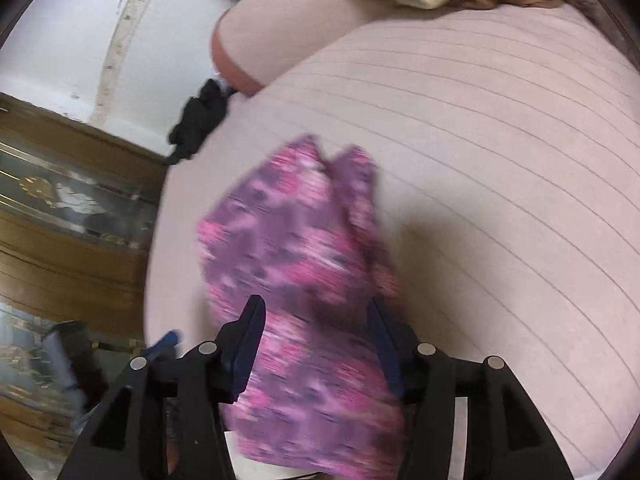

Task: Fold small clothes

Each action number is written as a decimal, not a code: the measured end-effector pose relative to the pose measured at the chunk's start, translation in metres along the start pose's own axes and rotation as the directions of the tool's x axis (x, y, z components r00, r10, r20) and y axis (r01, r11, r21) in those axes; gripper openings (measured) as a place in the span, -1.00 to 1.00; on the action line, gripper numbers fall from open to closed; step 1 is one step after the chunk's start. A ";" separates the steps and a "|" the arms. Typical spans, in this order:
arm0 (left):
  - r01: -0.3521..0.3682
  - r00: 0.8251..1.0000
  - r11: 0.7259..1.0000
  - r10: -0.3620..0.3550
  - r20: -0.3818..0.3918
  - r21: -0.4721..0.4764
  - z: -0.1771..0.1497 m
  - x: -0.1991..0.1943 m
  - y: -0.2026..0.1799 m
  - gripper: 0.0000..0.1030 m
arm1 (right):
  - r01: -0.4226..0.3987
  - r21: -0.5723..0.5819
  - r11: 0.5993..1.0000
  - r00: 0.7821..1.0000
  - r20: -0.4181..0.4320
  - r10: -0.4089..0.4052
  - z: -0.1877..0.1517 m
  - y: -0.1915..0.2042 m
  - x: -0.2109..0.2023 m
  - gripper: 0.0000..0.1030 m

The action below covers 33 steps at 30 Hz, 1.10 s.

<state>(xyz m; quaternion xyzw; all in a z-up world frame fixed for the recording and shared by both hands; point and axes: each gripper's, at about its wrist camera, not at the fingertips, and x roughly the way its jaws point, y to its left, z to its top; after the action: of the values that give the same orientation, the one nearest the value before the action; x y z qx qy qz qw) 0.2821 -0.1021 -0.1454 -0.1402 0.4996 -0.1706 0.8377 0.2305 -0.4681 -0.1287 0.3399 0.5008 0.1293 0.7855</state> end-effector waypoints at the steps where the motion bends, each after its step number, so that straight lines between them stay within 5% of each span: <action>1: 0.002 1.000 1.000 -0.002 0.001 -0.029 0.010 0.007 0.006 0.47 | 0.006 -0.013 1.000 1.000 -0.015 -0.006 0.016 0.011 0.008 0.21; 7: 0.007 0.998 0.991 -0.016 -0.067 -0.134 0.049 0.065 0.030 0.45 | 0.000 -0.041 0.999 1.000 -0.004 -0.001 0.074 -0.001 0.070 0.15; 8: 0.018 0.997 0.991 -0.028 -0.072 -0.133 0.051 0.073 0.030 0.34 | -0.019 -0.031 0.999 1.000 -0.013 0.019 0.073 -0.008 0.075 -0.24; 9: 0.025 0.997 0.991 -0.035 -0.074 -0.135 0.054 0.079 0.030 0.02 | -0.013 0.006 1.000 0.999 -0.038 0.013 0.073 -0.016 0.085 -0.56; 10: 0.048 0.995 0.988 -0.061 -0.082 -0.147 0.057 0.087 0.029 -0.18 | -0.011 0.022 1.000 0.999 -0.048 0.012 0.075 -0.019 0.091 -0.81; 11: 0.059 0.993 0.986 -0.074 -0.091 -0.156 0.059 0.089 0.027 -0.28 | -0.015 0.009 1.000 0.999 -0.037 0.015 0.077 -0.017 0.089 -0.83; 15: 0.031 0.998 0.991 -0.037 -0.041 -0.129 0.066 0.092 0.007 -0.25 | 0.082 -0.067 0.994 0.995 0.069 -0.077 0.084 0.001 0.061 -0.90; 17: -0.066 0.997 0.996 0.063 -0.046 -0.062 0.065 0.103 -0.005 -0.03 | 0.172 -0.078 0.982 0.983 0.076 -0.166 0.089 -0.002 0.073 -0.89; 21: -0.062 0.997 0.997 0.060 -0.043 -0.035 0.057 0.090 -0.004 0.11 | 0.152 0.033 0.988 0.988 -0.035 -0.151 0.086 -0.030 0.102 -0.59; 23: -0.055 0.998 0.998 0.054 -0.022 -0.035 0.052 0.076 0.003 0.48 | 0.104 0.052 0.993 0.994 -0.026 -0.102 0.087 -0.031 0.088 0.14; 25: -0.056 0.998 0.998 0.056 -0.016 -0.041 0.047 0.069 0.010 0.50 | 0.036 0.078 0.996 0.999 0.033 -0.039 0.087 -0.035 0.066 0.67; 29: -0.007 0.997 0.997 0.000 -0.083 -0.082 0.038 0.083 0.018 0.50 | -0.067 0.168 0.984 0.998 0.029 0.063 0.088 -0.059 0.066 0.68; 33: 0.084 0.985 0.981 -0.108 -0.132 -0.176 0.035 0.106 0.029 0.50 | -0.109 0.196 0.975 0.987 -0.094 0.130 0.078 -0.069 0.112 0.52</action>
<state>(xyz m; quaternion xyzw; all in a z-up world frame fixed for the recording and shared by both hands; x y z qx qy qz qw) 0.3637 -0.1183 -0.2246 -0.2228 0.5628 -0.1771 0.7761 0.3407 -0.4898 -0.2319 0.4355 0.5306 0.1457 0.7124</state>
